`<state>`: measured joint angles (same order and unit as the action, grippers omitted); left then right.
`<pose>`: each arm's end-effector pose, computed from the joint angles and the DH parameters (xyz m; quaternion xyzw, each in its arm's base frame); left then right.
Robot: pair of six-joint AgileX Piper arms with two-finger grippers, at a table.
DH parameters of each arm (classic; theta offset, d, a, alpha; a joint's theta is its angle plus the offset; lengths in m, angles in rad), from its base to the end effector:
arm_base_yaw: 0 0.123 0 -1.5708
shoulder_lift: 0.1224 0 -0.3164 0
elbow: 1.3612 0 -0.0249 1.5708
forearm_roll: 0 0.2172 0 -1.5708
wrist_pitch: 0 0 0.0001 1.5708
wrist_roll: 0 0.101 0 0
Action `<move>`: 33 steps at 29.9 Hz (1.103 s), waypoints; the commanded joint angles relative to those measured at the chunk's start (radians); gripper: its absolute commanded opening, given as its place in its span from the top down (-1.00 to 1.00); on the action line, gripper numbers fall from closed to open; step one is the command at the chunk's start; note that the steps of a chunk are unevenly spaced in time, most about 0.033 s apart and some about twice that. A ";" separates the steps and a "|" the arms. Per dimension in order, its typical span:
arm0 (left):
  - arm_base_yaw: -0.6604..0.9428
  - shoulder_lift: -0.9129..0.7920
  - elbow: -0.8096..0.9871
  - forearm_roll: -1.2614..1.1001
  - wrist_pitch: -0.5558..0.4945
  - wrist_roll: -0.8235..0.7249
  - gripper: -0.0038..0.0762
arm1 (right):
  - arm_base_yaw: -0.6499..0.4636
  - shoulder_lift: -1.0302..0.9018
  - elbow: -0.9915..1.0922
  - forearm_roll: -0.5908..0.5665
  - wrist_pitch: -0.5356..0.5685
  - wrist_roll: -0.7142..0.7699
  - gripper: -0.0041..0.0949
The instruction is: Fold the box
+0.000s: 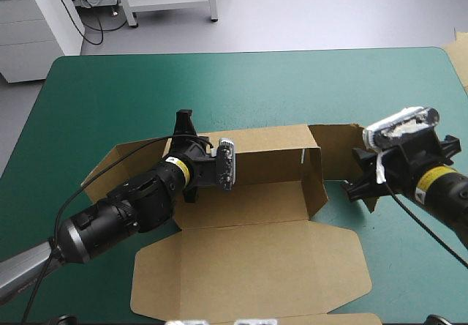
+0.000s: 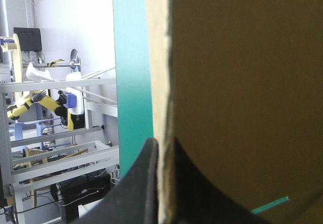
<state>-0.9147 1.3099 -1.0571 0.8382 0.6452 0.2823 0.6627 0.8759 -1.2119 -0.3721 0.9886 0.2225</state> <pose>0.1868 -0.1685 0.3717 0.6524 0.5819 0.2253 0.4302 0.0971 0.0369 0.4519 -0.2024 0.8372 0.0362 0.5068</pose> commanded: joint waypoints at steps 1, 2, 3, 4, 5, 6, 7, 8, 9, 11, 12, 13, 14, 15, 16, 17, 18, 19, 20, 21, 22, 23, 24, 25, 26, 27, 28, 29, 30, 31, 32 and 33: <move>-0.006 -0.018 -0.028 0.001 -0.020 -0.001 0.93 | -0.006 0.093 -0.130 -0.040 -0.011 -0.017 0.05; -0.006 -0.018 -0.028 0.001 -0.020 -0.001 0.93 | -0.010 0.116 -0.156 -0.040 -0.006 -0.021 0.05; -0.006 -0.018 -0.028 0.001 -0.020 -0.001 0.93 | -0.019 0.144 -0.190 -0.040 0.001 -0.021 0.05; -0.006 -0.018 -0.028 0.001 -0.020 -0.001 0.93 | -0.031 0.172 -0.223 -0.038 0.013 -0.021 0.05; -0.006 -0.018 -0.028 0.001 -0.020 -0.001 0.93 | -0.045 0.195 -0.255 -0.032 0.023 -0.022 0.05; -0.006 -0.018 -0.028 0.001 -0.020 -0.001 0.93 | -0.069 0.228 -0.285 -0.017 0.038 -0.039 0.05; -0.006 -0.018 -0.028 0.001 -0.020 -0.001 0.93 | -0.088 0.251 -0.314 -0.001 0.046 -0.052 0.05; -0.006 -0.018 -0.028 0.001 -0.020 -0.001 0.93 | -0.112 0.279 -0.336 0.016 0.051 -0.065 0.05; -0.006 -0.018 -0.028 0.001 -0.020 -0.001 0.93 | -0.137 0.305 -0.365 0.049 0.054 -0.087 0.05; -0.006 -0.018 -0.028 0.001 -0.020 -0.001 0.93 | -0.184 0.359 -0.407 0.106 0.052 -0.143 0.05; -0.006 -0.018 -0.028 0.001 -0.020 -0.001 0.93 | -0.204 0.386 -0.430 0.132 0.052 -0.169 0.05; -0.006 -0.018 -0.028 0.001 -0.020 -0.001 0.93 | -0.219 0.407 -0.448 0.157 0.052 -0.188 0.05; -0.006 -0.018 -0.028 0.001 -0.020 -0.001 0.93 | -0.237 0.434 -0.469 0.178 0.052 -0.208 0.05; -0.006 -0.018 -0.028 0.001 -0.022 -0.001 0.93 | -0.255 0.460 -0.491 0.198 0.054 -0.222 0.05; -0.006 -0.018 -0.028 0.001 -0.024 -0.001 0.93 | -0.270 0.481 -0.513 0.214 0.057 -0.236 0.05; -0.006 -0.018 -0.028 0.001 -0.024 -0.001 0.93 | -0.289 0.507 -0.535 0.234 0.063 -0.245 0.05; -0.006 -0.018 -0.028 0.001 -0.024 -0.001 0.93 | -0.307 0.532 -0.557 0.256 0.068 -0.261 0.05; -0.006 -0.018 -0.028 0.001 -0.024 0.000 0.93 | -0.326 0.552 -0.571 0.272 0.070 -0.282 0.05; -0.006 -0.018 -0.028 0.001 -0.024 0.003 0.93 | -0.345 0.575 -0.589 0.291 0.070 -0.294 0.05; -0.006 -0.018 -0.028 0.001 -0.024 0.003 0.93 | -0.359 0.598 -0.602 0.309 0.074 -0.303 0.05; -0.006 -0.018 -0.028 0.001 -0.024 0.003 0.93 | -0.381 0.619 -0.621 0.328 0.077 -0.319 0.05; -0.006 -0.018 -0.028 0.001 -0.024 0.003 0.93 | -0.397 0.641 -0.631 0.350 0.083 -0.329 0.05; -0.006 -0.018 -0.028 0.001 -0.024 0.003 0.93 | -0.415 0.662 -0.642 0.372 0.091 -0.343 0.05; -0.006 -0.018 -0.028 0.001 -0.024 0.003 0.93 | -0.433 0.683 -0.652 0.393 0.103 -0.359 0.05; -0.006 -0.018 -0.028 0.001 -0.024 0.003 0.93 | -0.446 0.700 -0.658 0.410 0.113 -0.377 0.05; -0.006 -0.018 -0.028 0.001 -0.024 0.003 0.93 | -0.460 0.715 -0.663 0.426 0.119 -0.398 0.05; -0.006 -0.018 -0.028 0.001 -0.024 0.003 0.93 | -0.471 0.737 -0.667 0.448 0.135 -0.419 0.05; -0.006 -0.018 -0.028 0.001 -0.024 0.003 0.93 | -0.478 0.751 -0.672 0.460 0.144 -0.433 0.05; -0.006 -0.018 -0.028 0.001 -0.024 0.003 0.93 | -0.485 0.768 -0.676 0.464 0.154 -0.444 0.05; -0.006 -0.018 -0.028 0.001 -0.024 0.003 0.93 | -0.487 0.785 -0.678 0.469 0.161 -0.456 0.05; -0.006 -0.018 -0.028 0.002 -0.024 0.003 0.93 | -0.487 0.799 -0.677 0.471 0.164 -0.463 0.05; -0.006 -0.018 -0.028 0.002 -0.024 0.003 0.93 | -0.487 0.812 -0.677 0.473 0.165 -0.465 0.05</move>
<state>-0.9147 1.3099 -1.0571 0.8382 0.6440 0.2890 0.1860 1.6980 -1.8524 0.0779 1.1746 -0.2097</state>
